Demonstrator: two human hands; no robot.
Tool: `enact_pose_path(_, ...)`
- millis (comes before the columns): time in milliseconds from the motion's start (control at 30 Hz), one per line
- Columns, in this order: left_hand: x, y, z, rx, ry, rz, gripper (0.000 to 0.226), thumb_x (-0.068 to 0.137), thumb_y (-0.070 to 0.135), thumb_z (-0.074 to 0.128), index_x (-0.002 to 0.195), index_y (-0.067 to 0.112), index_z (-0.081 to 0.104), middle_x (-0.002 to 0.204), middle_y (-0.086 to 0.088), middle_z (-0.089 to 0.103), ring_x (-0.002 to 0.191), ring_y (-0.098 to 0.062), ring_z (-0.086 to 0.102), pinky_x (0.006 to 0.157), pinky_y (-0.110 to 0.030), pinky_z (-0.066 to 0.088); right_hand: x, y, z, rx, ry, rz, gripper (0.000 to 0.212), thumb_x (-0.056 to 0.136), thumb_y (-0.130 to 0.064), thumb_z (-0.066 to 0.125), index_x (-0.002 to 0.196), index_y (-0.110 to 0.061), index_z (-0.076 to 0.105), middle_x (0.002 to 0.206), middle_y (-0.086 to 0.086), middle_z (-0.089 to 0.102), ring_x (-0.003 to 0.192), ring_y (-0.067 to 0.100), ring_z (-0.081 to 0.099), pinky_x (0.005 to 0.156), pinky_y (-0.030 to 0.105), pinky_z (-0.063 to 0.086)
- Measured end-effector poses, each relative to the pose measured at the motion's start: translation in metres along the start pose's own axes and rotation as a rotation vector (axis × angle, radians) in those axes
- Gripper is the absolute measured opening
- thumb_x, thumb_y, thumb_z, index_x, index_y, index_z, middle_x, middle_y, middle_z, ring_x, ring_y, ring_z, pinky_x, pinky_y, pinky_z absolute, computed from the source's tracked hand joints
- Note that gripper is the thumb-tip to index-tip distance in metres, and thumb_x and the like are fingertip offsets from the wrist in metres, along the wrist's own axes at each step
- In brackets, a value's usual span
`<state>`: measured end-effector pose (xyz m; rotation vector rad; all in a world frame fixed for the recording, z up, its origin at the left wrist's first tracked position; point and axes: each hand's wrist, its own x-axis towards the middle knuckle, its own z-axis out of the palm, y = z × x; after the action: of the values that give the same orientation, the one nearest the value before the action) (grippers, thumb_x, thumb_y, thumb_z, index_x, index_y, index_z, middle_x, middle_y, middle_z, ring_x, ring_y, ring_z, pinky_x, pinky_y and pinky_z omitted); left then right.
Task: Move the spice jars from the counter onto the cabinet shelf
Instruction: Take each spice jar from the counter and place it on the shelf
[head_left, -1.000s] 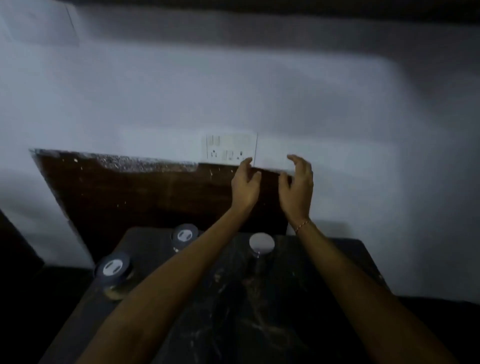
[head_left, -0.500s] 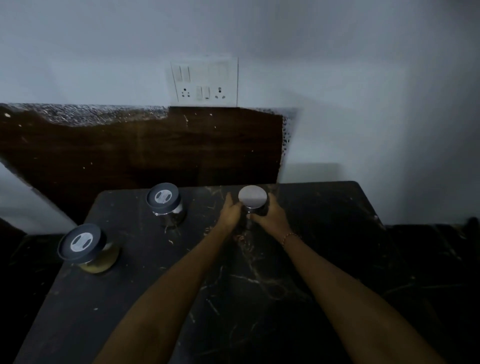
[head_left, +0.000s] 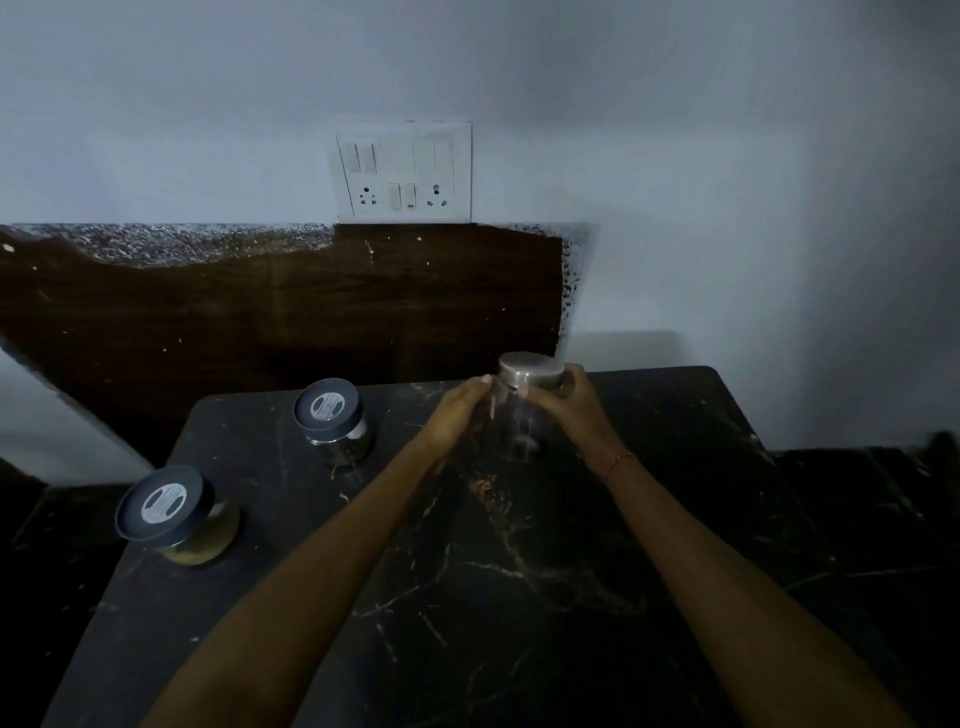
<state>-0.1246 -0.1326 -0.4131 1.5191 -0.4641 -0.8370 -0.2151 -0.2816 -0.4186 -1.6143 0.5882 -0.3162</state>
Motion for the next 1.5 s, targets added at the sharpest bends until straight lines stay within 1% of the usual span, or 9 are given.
enact_pose_path(67,-0.008,0.019,0.002,-0.008,-0.104,0.045,0.034,0.096,0.036,0.038,0.12,0.019,0.056,0.122,-0.01,0.059,0.11,-0.024,0.06,0.087,-0.034,0.05,-0.008,-0.023,-0.006,0.178,-0.051,0.033,0.039,0.085,-0.025,0.061,0.121,-0.017,0.049,0.128,0.012,0.053,0.104,0.022,0.06,0.08,0.033,0.053)
enact_pose_path(233,-0.033,0.069,0.023,-0.16,-0.224,0.107,0.048,0.085,0.043,0.046,0.128,0.02,0.05,0.132,-0.017,0.052,0.12,-0.035,0.052,0.101,-0.051,0.043,-0.035,-0.073,-0.004,0.566,-0.046,0.076,0.047,0.089,-0.037,0.045,0.127,-0.009,0.05,0.11,0.013,0.06,0.097,0.027,0.058,0.095,0.048,0.043)
enact_pose_path(367,-0.05,0.102,0.037,-0.213,-0.244,0.129,0.045,0.089,0.051,0.037,0.124,0.026,0.05,0.124,-0.01,0.059,0.112,-0.027,0.059,0.089,-0.042,0.051,-0.053,-0.104,-0.003,0.612,0.016,0.011,0.043,0.089,-0.045,0.038,0.117,-0.017,0.056,0.104,0.009,0.063,0.094,0.025,0.059,0.082,0.041,0.049)
enact_pose_path(567,-0.074,0.14,0.044,-0.178,-0.278,0.212,0.04,0.097,0.044,0.029,0.133,0.03,0.04,0.129,-0.009,0.052,0.116,-0.027,0.053,0.093,-0.049,0.048,-0.075,-0.149,-0.009,0.511,0.151,-0.139,0.033,0.093,-0.045,0.033,0.093,-0.027,0.061,0.085,-0.001,0.067,0.078,0.015,0.063,0.053,0.021,0.052)
enact_pose_path(867,-0.107,0.188,0.058,-0.12,-0.054,0.467,0.045,0.096,0.031,0.042,0.139,0.021,0.034,0.132,-0.011,0.052,0.115,-0.026,0.055,0.093,-0.047,0.05,-0.111,-0.202,-0.02,0.141,0.133,-0.444,0.029,0.099,-0.029,0.036,0.124,-0.022,0.046,0.106,-0.011,0.057,0.092,0.001,0.057,0.062,0.011,0.054)
enact_pose_path(1000,-0.115,0.205,0.063,-0.164,-0.036,0.504,0.042,0.098,0.035,0.036,0.137,0.018,0.039,0.128,-0.012,0.055,0.113,-0.027,0.057,0.091,-0.044,0.052,-0.125,-0.218,-0.022,0.04,0.129,-0.487,0.041,0.096,-0.028,0.043,0.136,-0.022,0.038,0.117,-0.006,0.053,0.098,0.005,0.056,0.08,0.021,0.052)
enact_pose_path(1100,-0.122,0.218,0.064,-0.272,-0.072,0.471,0.039,0.1,0.034,0.032,0.133,0.019,0.046,0.119,-0.008,0.06,0.111,-0.024,0.057,0.089,-0.04,0.052,-0.131,-0.231,-0.027,0.028,0.135,-0.498,0.041,0.096,-0.029,0.042,0.137,-0.023,0.038,0.123,-0.002,0.051,0.107,0.013,0.053,0.087,0.03,0.051)
enact_pose_path(1300,-0.128,0.239,0.063,-0.257,-0.081,0.478,0.04,0.098,0.023,0.039,0.138,0.021,0.04,0.132,-0.01,0.052,0.123,-0.026,0.046,0.097,-0.046,0.044,-0.133,-0.245,-0.034,0.037,0.114,-0.539,0.03,0.097,-0.031,0.039,0.126,-0.032,0.042,0.117,-0.007,0.054,0.102,0.007,0.054,0.064,0.015,0.052)
enact_pose_path(1500,-0.125,0.256,0.061,-0.239,-0.093,0.554,0.04,0.099,0.022,0.038,0.139,0.021,0.04,0.129,-0.008,0.054,0.12,-0.023,0.05,0.081,-0.033,0.05,-0.133,-0.265,-0.046,0.054,0.048,-0.527,0.023,0.098,-0.036,0.03,0.107,-0.046,0.05,0.11,-0.015,0.057,0.106,0.008,0.055,0.079,0.027,0.05)
